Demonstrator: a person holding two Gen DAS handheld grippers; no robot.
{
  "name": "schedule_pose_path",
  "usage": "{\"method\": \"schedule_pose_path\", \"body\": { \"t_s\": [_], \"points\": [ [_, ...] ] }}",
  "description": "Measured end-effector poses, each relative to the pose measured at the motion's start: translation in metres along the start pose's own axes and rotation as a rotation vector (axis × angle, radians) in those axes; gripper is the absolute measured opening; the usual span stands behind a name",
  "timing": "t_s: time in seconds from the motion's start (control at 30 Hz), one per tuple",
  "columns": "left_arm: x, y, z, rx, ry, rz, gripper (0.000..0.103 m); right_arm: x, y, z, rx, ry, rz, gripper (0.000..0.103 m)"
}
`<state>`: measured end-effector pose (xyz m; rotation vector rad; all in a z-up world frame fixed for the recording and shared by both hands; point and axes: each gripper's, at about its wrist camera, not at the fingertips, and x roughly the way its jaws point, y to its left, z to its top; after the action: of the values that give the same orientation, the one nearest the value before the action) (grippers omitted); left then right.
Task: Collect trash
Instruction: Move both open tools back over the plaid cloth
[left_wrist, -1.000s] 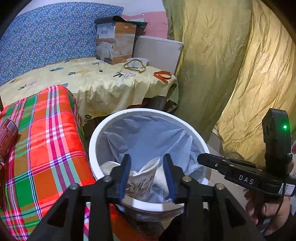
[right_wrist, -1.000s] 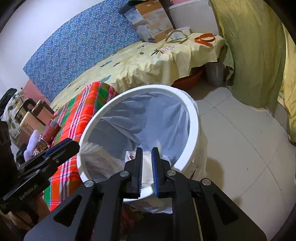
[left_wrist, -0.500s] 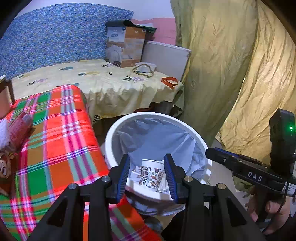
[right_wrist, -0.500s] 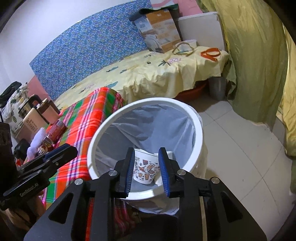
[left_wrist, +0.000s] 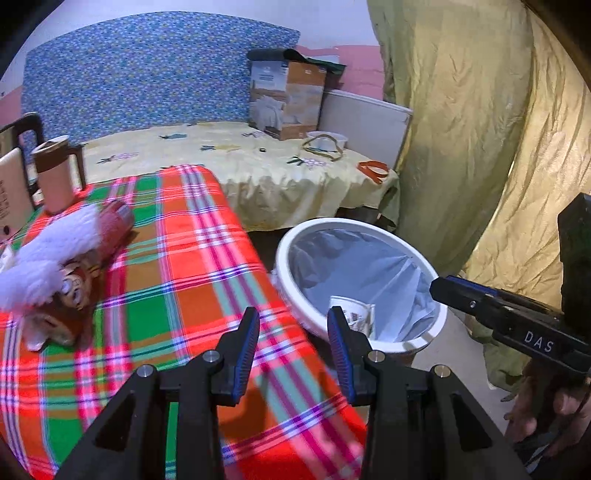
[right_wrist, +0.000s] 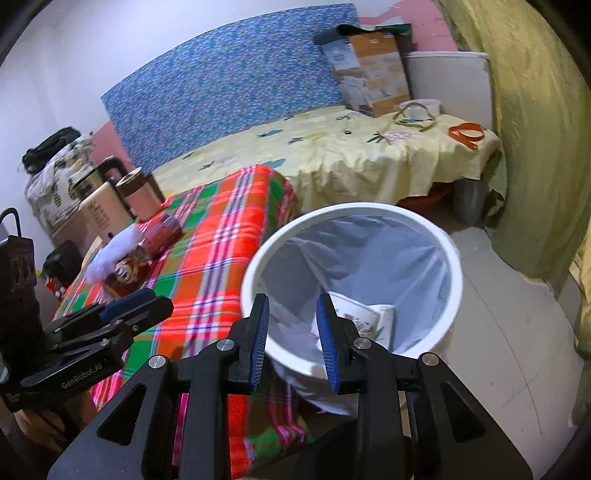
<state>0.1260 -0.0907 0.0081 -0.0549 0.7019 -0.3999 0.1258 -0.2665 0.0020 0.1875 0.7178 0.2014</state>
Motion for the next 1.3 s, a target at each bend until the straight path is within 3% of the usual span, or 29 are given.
{"method": "schedule_pose_path", "body": {
  "t_s": [0.77,0.9,1.3],
  "points": [
    [-0.058,0.079,-0.034,-0.142,-0.055,0.204,0.040,0.015,0.083,-0.004,-0.212,0.052,0.133,0.030],
    [-0.062,0.091,-0.036,-0.163,-0.062,0.227,0.040,0.018,0.093,-0.003,-0.232,0.060,0.147,0.037],
    [-0.071,0.129,-0.040,-0.224,-0.072,0.283,0.046,0.034,0.119,-0.002,-0.277,0.094,0.197,0.044]
  ]
}}
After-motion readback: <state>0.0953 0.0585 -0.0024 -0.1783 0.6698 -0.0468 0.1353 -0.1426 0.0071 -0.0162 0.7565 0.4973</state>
